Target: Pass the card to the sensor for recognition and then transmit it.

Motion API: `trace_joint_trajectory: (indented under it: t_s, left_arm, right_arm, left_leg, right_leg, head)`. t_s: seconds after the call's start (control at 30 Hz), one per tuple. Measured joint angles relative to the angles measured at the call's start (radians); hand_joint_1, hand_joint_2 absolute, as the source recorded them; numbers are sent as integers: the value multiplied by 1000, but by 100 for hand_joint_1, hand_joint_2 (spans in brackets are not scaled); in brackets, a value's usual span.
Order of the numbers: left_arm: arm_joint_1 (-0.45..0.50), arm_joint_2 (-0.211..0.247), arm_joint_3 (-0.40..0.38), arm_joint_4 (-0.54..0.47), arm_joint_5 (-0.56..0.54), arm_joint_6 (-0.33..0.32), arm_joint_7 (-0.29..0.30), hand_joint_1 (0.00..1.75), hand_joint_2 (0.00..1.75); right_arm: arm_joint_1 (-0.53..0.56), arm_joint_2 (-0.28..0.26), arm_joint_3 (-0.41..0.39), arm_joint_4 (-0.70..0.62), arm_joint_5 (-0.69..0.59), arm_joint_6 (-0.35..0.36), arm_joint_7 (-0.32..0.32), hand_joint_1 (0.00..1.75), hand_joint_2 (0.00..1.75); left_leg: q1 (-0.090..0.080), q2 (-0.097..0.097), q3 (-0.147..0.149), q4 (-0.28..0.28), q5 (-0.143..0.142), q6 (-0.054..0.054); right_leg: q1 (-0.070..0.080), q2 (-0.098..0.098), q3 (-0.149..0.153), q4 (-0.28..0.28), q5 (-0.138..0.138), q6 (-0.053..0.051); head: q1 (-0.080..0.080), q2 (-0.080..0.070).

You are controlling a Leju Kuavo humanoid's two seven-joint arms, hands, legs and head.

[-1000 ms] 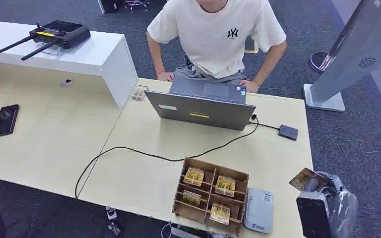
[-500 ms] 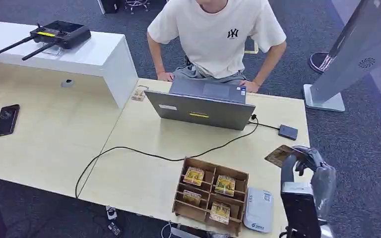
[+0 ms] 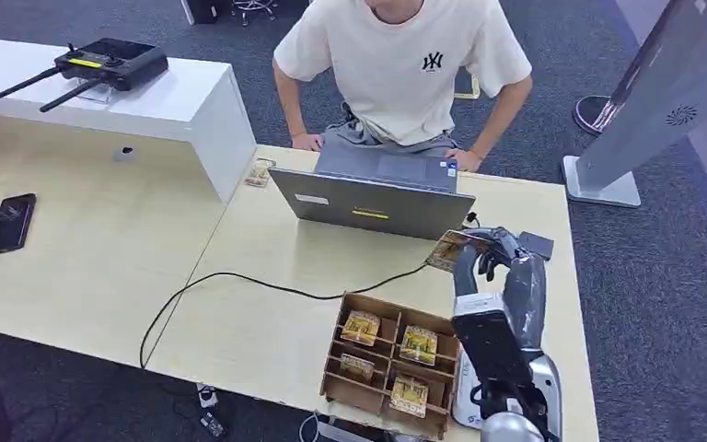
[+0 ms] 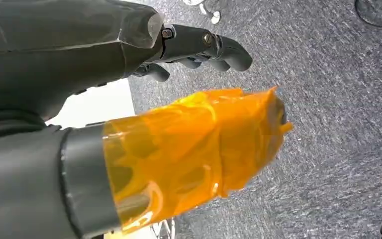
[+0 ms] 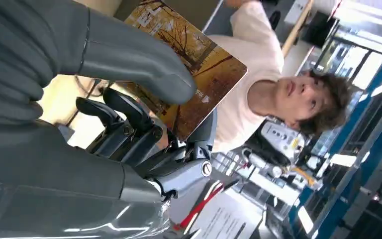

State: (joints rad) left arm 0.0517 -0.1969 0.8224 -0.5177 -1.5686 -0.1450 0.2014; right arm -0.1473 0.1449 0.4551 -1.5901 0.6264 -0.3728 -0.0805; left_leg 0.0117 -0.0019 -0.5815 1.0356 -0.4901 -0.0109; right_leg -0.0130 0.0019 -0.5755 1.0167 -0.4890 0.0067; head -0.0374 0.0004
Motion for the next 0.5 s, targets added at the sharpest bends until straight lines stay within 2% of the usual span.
trace_joint_trajectory:
  t_s: [0.23,0.37,0.5]
  left_arm:
    - [-32,41,-13,79,0,36,10,0,0]
    - [-28,44,-69,102,0,76,19,0,0]
    - [-21,22,-124,104,0,85,33,0,0]
  right_arm:
    - [-149,54,32,103,-50,53,22,175,175]
    - [-156,48,35,87,-46,73,60,175,175]
    - [-154,27,36,49,-39,102,72,175,175]
  left_leg:
    - [1,-1,1,0,2,-2]
    - [0,-1,0,0,2,-2]
    - [0,-1,0,0,1,0]
  right_leg:
    - [0,0,0,0,1,-1]
    - [0,0,0,0,1,-1]
    - [0,0,0,-1,1,-1]
  head:
    - [0,0]
    - [0,0]
    - [0,0]
